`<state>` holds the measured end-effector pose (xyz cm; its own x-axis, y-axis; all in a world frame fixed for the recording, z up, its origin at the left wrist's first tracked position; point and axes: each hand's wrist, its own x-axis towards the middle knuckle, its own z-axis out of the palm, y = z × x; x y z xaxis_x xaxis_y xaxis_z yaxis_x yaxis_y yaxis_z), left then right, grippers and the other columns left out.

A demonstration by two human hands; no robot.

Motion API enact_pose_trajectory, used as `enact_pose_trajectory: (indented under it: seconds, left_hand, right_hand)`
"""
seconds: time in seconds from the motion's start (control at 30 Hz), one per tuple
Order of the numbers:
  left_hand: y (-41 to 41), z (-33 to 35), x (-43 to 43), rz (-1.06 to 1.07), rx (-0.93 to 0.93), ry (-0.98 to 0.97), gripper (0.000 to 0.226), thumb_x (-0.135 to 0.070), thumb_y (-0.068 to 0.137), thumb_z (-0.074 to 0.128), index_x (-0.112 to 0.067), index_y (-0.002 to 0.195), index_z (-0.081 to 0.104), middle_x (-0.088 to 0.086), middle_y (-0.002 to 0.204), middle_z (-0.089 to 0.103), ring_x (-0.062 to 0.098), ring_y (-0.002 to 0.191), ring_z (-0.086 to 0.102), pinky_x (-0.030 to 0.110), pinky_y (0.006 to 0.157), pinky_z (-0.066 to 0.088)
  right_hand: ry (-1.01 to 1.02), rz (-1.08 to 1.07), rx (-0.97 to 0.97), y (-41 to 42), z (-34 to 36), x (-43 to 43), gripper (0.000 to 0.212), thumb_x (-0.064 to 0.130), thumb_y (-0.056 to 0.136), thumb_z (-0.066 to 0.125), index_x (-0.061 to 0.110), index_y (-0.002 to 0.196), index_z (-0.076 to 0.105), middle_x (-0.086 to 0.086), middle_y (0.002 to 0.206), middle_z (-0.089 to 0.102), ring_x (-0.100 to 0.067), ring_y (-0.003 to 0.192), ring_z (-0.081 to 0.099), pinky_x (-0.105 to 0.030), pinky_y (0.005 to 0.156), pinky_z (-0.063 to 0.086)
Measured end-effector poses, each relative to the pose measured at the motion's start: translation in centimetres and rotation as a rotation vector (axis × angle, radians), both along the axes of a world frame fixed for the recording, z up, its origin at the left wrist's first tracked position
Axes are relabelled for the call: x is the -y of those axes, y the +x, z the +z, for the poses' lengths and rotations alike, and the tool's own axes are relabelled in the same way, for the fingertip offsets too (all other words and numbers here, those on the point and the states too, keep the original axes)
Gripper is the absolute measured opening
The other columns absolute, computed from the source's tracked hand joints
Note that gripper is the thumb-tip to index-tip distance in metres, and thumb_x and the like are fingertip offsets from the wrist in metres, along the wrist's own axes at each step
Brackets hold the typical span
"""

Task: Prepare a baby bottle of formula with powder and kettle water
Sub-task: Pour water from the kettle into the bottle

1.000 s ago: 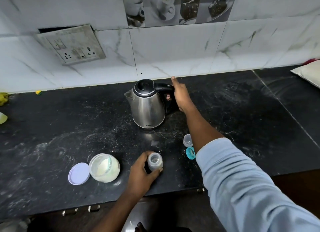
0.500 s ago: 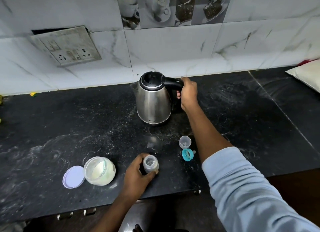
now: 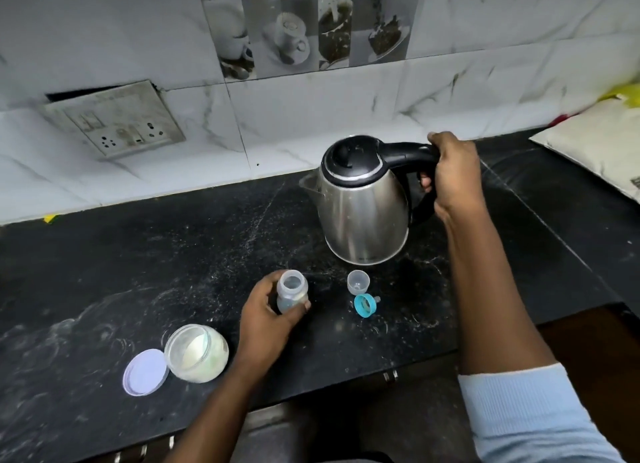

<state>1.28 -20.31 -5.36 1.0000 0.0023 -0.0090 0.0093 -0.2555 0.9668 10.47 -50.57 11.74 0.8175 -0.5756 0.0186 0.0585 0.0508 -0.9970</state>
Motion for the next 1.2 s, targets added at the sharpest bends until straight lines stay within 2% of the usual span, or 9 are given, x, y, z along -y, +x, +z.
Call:
enact_pose_trajectory:
  seconds: [0.1,0.23,0.37,0.47,0.57,0.73,0.93,1.03,1.2]
  left_hand:
    - [0.5,0.5,0.5,-0.041,0.004,-0.005,0.059,-0.025,0.071,0.094,-0.04,0.122,0.069,-0.006,0.123,0.076,0.018,0.115,0.072,0.053,0.103,0.056]
    - [0.9,1.2,1.6,-0.096,0.008,-0.026,0.06,-0.014,0.074,0.095,-0.038,0.122,0.069,-0.004,0.124,0.075,0.018,0.116,0.071,0.052,0.105,0.056]
    - [0.8,1.6,2.2,-0.142,0.033,-0.027,0.059,-0.002,0.075,0.092,-0.03,0.122,0.07,-0.003,0.121,0.075,0.018,0.114,0.072,0.048,0.103,0.058]
    - [0.4,1.8,2.5,-0.161,0.044,-0.032,0.06,0.0,0.075,0.091,-0.033,0.121,0.07,-0.003,0.121,0.075,0.016,0.114,0.071,0.045,0.103,0.057]
    - [0.0,1.9,2.7,-0.161,0.076,-0.027,0.063,-0.002,0.074,0.091,-0.039,0.121,0.069,-0.004,0.123,0.073,0.017,0.117,0.07,0.045,0.104,0.056]
    - [-0.4,2.1,2.6,-0.171,0.091,-0.022,0.063,-0.005,0.074,0.092,-0.035,0.124,0.069,-0.006,0.128,0.071,0.016,0.121,0.067,0.047,0.106,0.055]
    - [-1.1,2.1,2.8,-0.188,0.094,-0.002,0.063,-0.019,0.071,0.091,-0.045,0.123,0.067,-0.009,0.128,0.07,0.016,0.121,0.066,0.051,0.106,0.055]
    - [-1.5,1.9,3.1,-0.203,0.096,0.023,0.063,-0.024,0.07,0.089,-0.047,0.124,0.066,-0.009,0.128,0.07,0.018,0.122,0.066,0.053,0.106,0.054]
    - [-1.7,1.5,3.4,-0.199,0.102,0.048,0.062,-0.024,0.071,0.09,-0.05,0.121,0.066,-0.014,0.126,0.069,0.014,0.12,0.065,0.051,0.104,0.055]
  right_hand:
    - [-0.014,-0.017,-0.014,-2.9,-0.8,1.0,0.033,0.026,0.092,0.054,0.015,0.061,0.05,-0.003,0.041,0.04,-0.018,0.032,0.037,-0.023,0.039,0.024]
    - [-0.07,0.024,-0.038,-5.9,-1.7,1.4,0.034,0.029,0.088,0.055,0.004,0.066,0.05,-0.011,0.051,0.036,-0.017,0.029,0.035,-0.023,0.037,0.025]
    - [-0.184,0.014,-0.06,-7.9,-1.8,1.5,0.045,0.028,0.092,0.058,0.015,0.05,0.046,-0.009,0.043,0.038,-0.019,0.03,0.037,-0.024,0.038,0.029]
    - [-0.257,0.014,-0.078,-8.9,-1.3,1.6,0.05,0.031,0.091,0.059,0.016,0.045,0.046,-0.01,0.044,0.039,-0.021,0.033,0.039,-0.027,0.041,0.031]
    - [-0.311,0.025,-0.082,-9.7,-0.9,1.6,0.051,0.03,0.094,0.06,0.014,0.048,0.045,-0.012,0.048,0.039,-0.02,0.033,0.038,-0.025,0.041,0.031]
    - [-0.454,0.03,-0.104,-10.5,-0.3,1.5,0.058,0.032,0.096,0.059,-0.009,0.057,0.045,-0.014,0.046,0.042,-0.022,0.034,0.037,-0.029,0.043,0.029]
    - [-0.504,0.023,-0.134,-11.0,0.1,1.4,0.059,0.034,0.095,0.06,-0.006,0.056,0.04,-0.011,0.044,0.037,-0.023,0.034,0.039,-0.03,0.046,0.032]
    - [-0.545,0.021,-0.149,-11.1,0.2,1.2,0.06,0.037,0.093,0.06,-0.005,0.056,0.036,-0.015,0.047,0.035,-0.024,0.033,0.041,-0.034,0.048,0.034]
    - [-0.673,0.039,-0.176,-11.4,0.8,0.6,0.063,0.044,0.089,0.057,-0.007,0.058,0.039,-0.036,0.056,0.044,-0.03,0.044,0.038,-0.051,0.054,0.044]
